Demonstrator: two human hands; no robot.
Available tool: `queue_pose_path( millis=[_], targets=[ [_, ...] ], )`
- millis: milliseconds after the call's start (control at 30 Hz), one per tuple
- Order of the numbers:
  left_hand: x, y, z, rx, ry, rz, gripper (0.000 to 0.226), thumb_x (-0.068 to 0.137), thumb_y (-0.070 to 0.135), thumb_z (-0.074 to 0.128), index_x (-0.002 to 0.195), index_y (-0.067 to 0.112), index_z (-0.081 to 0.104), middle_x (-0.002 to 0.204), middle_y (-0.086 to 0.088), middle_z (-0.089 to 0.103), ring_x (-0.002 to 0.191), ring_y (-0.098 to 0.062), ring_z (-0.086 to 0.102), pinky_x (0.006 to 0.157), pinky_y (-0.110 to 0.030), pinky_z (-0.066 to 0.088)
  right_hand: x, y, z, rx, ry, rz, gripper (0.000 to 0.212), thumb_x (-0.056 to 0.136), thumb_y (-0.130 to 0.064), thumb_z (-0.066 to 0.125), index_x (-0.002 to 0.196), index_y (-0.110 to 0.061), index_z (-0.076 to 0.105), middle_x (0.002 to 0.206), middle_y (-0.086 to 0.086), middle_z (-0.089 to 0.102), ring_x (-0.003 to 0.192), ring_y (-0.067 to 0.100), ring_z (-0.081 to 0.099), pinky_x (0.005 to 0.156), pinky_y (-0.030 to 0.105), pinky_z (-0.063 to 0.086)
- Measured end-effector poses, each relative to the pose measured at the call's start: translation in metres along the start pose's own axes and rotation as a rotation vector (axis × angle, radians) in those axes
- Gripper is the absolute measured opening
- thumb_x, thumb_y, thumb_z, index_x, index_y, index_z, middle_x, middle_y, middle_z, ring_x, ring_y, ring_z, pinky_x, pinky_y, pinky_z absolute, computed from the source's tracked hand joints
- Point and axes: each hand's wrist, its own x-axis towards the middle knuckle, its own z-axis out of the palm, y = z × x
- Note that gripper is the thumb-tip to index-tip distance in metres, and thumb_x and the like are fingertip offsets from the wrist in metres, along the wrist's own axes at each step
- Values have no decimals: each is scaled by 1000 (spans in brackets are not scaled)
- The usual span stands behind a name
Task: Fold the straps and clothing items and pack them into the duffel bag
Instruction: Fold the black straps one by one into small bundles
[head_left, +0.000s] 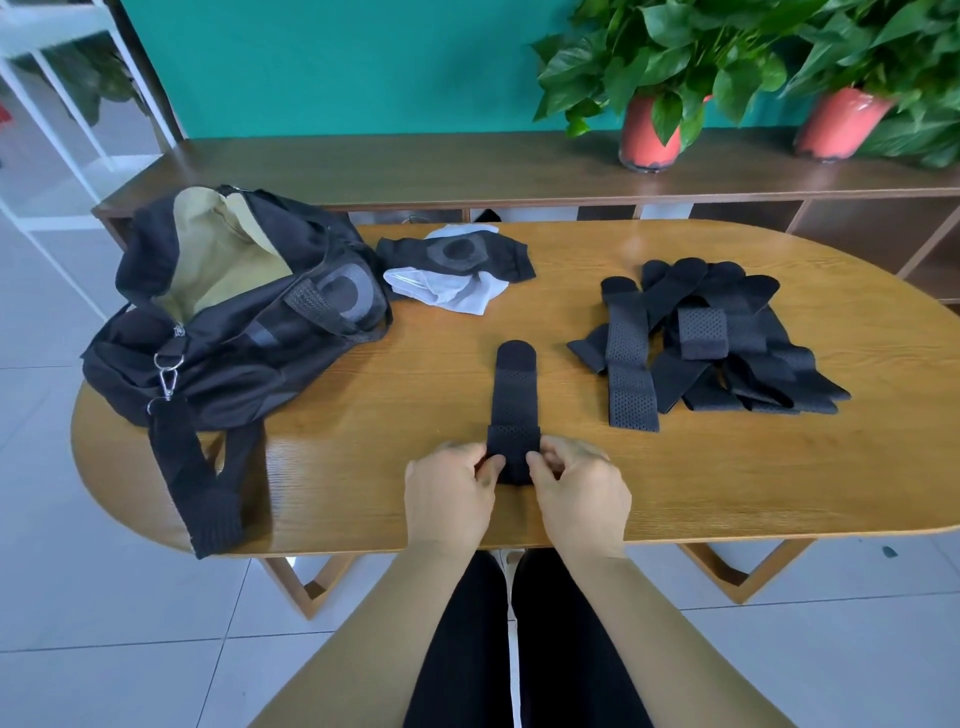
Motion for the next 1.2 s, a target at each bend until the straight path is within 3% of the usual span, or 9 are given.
queue_pose_path(
  millis=[200, 300, 367, 533, 733, 867, 967, 1100, 1200],
  targets=[
    [3, 4, -2, 199, -55, 34, 22, 94, 37, 54, 94, 22, 70, 83, 4, 63, 87, -16, 56, 83, -33, 39, -5, 5, 4, -1, 54, -29, 27, 75, -18, 77, 101, -15, 73, 70, -10, 64, 88, 18, 56, 63, 34, 53],
    [6, 9, -3, 261, -85, 19, 29, 97, 38, 49, 122, 28, 60, 106, 4, 63, 112, -14, 52, 87, -34, 31, -4, 6, 5, -34, 53, -57, 31, 75, -18, 75, 106, -18, 70, 79, -11, 65, 88, 16, 54, 60, 31, 52],
    [8, 8, -1, 289, -82, 12, 46, 96, 38, 51, 140, 28, 43, 120, 3, 56, 114, -15, 51, 92, -34, 32, -4, 9, 7, -47, 58, -92, 32, 75, -17, 75, 106, -19, 70, 86, -8, 66, 87, 17, 55, 59, 30, 51],
    [7, -4, 4, 258, -88, 244, 31, 90, 20, 62, 120, 26, 66, 124, 8, 60, 109, -21, 54, 78, -33, 27, -4, 11, 9, -108, 87, -173, 19, 76, -22, 63, 90, -18, 75, 87, -5, 65, 79, 19, 57, 54, 29, 49],
    [12, -13, -15, 333, -310, 352, 57, 89, 51, 53, 141, 30, 45, 143, 16, 39, 127, -11, 34, 95, -30, 23, -7, 15, -3, -54, -83, -206, 32, 76, -23, 59, 103, -13, 73, 97, -5, 64, 91, 16, 54, 69, 30, 52],
    [2, -17, -24, 257, -323, 412, 54, 88, 52, 55, 136, 28, 51, 138, 14, 47, 126, -9, 39, 93, -25, 21, -18, 23, -23, 18, -255, -273, 47, 71, -23, 63, 116, -13, 67, 109, -5, 61, 103, 11, 49, 86, 28, 45],
    [-10, -18, -28, 238, -254, 488, 56, 87, 59, 39, 124, 25, 63, 124, 11, 60, 113, -11, 54, 86, -27, 27, -25, 31, -29, 22, -257, -328, 44, 72, -12, 72, 115, -15, 67, 106, -6, 63, 101, 8, 50, 84, 24, 46],
    [-14, -12, -31, 242, -263, 453, 67, 88, 66, 21, 124, 26, 62, 119, 11, 64, 109, -11, 56, 84, -29, 29, -22, 30, -34, 73, -278, -271, 31, 81, -5, 68, 111, -14, 69, 103, -6, 65, 99, 6, 49, 82, 7, 35],
    [-10, -7, -28, 196, -222, 345, 54, 92, 62, 29, 109, 26, 65, 85, 14, 65, 83, -9, 56, 76, -29, 30, -14, 23, -30, 121, -270, -165, 14, 88, -13, 64, 99, -15, 71, 93, -6, 65, 93, 11, 52, 76, 16, 40]
  ],
)
